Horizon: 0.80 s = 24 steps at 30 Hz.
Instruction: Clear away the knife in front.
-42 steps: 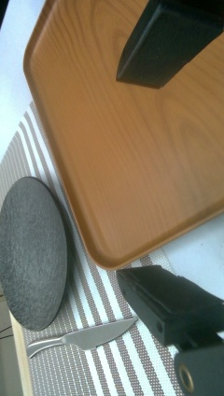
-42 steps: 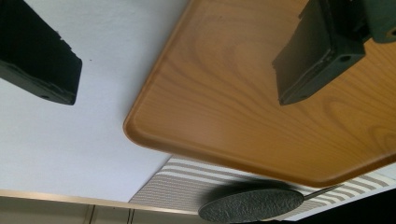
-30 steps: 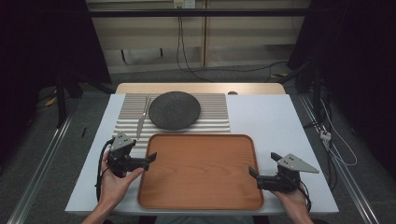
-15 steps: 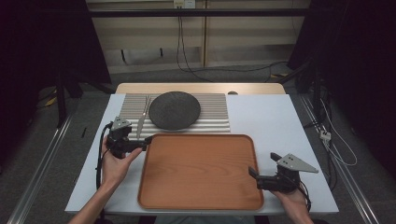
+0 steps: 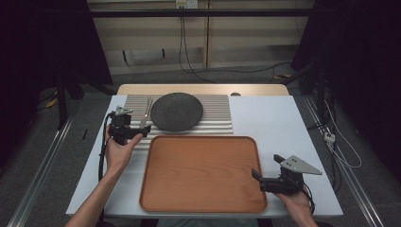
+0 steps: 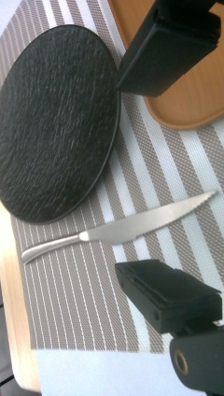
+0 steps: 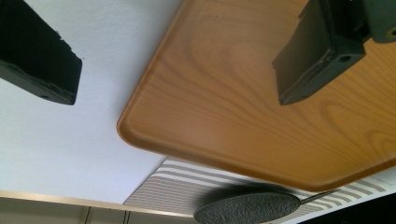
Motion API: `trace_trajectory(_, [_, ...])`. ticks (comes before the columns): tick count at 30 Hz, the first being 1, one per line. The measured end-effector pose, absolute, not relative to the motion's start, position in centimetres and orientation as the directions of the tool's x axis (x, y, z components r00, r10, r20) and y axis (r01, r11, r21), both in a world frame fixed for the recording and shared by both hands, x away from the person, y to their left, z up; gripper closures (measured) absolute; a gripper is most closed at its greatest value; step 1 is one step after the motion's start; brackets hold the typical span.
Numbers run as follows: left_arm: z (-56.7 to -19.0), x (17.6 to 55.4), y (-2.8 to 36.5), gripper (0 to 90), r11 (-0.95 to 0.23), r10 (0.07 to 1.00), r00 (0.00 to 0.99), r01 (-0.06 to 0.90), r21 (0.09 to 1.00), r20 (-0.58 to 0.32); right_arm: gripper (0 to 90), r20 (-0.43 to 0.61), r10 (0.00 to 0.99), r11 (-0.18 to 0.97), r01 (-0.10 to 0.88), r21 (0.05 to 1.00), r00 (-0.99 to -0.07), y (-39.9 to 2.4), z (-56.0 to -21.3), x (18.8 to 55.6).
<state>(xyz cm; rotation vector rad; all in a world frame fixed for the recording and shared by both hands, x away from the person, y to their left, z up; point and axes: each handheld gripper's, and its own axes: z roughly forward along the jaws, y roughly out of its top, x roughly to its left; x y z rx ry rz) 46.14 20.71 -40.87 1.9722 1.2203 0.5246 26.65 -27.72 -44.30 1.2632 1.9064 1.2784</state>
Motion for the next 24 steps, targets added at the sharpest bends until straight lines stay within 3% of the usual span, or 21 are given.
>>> trace_trajectory(17, [-40.8,52.0,20.3,18.3,-0.315,0.907,0.419,0.598,0.737,0.048,0.3,0.089,0.892,0.119,0.420,0.900,-0.444,-27.7,-44.6,27.5])
trace_trajectory(24, [-42.0,54.9,20.0,27.8,-0.354,0.906,0.415,0.626,0.694,0.088,0.3,0.095,0.888,0.120,0.426,0.897,-0.450,-27.8,-44.7,27.7])
